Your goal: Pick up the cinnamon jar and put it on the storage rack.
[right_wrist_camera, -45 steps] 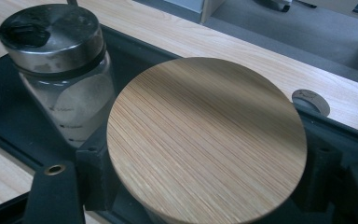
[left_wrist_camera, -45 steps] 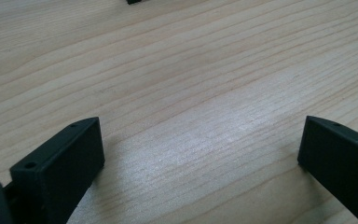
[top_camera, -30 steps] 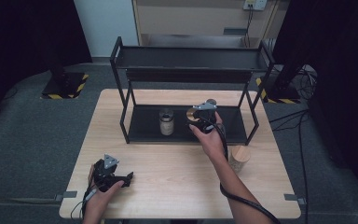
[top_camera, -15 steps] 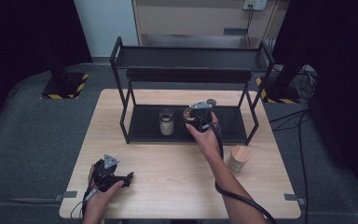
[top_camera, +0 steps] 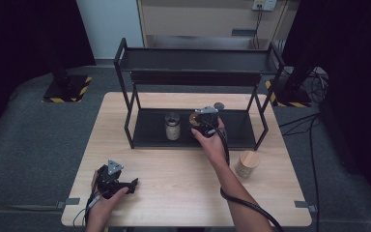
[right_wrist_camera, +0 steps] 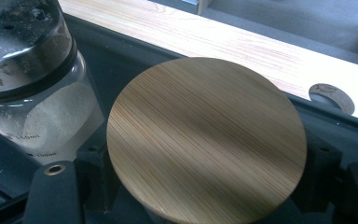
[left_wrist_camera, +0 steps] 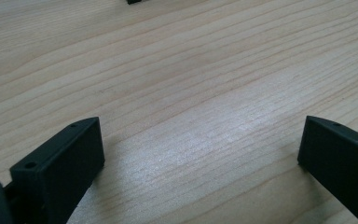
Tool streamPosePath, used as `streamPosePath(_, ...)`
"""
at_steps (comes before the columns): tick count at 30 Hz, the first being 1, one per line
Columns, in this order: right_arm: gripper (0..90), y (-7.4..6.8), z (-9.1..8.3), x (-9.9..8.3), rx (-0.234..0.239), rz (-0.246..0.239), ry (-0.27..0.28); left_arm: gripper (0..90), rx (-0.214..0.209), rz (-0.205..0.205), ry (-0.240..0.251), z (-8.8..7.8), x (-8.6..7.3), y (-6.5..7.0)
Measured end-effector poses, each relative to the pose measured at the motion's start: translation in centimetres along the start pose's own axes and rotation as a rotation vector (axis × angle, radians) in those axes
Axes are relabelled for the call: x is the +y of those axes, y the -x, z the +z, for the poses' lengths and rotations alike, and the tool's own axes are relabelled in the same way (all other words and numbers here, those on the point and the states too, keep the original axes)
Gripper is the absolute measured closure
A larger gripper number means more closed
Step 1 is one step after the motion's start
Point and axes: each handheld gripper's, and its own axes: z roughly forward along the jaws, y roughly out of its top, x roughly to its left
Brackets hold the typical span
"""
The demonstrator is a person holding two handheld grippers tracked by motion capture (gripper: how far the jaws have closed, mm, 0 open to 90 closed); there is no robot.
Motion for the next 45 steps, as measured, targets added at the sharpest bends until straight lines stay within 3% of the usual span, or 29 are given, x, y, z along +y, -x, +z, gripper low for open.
streamPosePath(34, 25.5, 0.3, 0.6, -1.4, 0.022, 0.045, 0.014, 0.0, 0.0, 0.0, 0.0, 0.0, 0.0, 0.0)
streamPosePath(45, 9.8, 0.8, 0.0, -1.2, 0.05, 0.041, -0.002, 0.0, 0.0, 0.0, 0.0, 0.0, 0.0, 0.0)
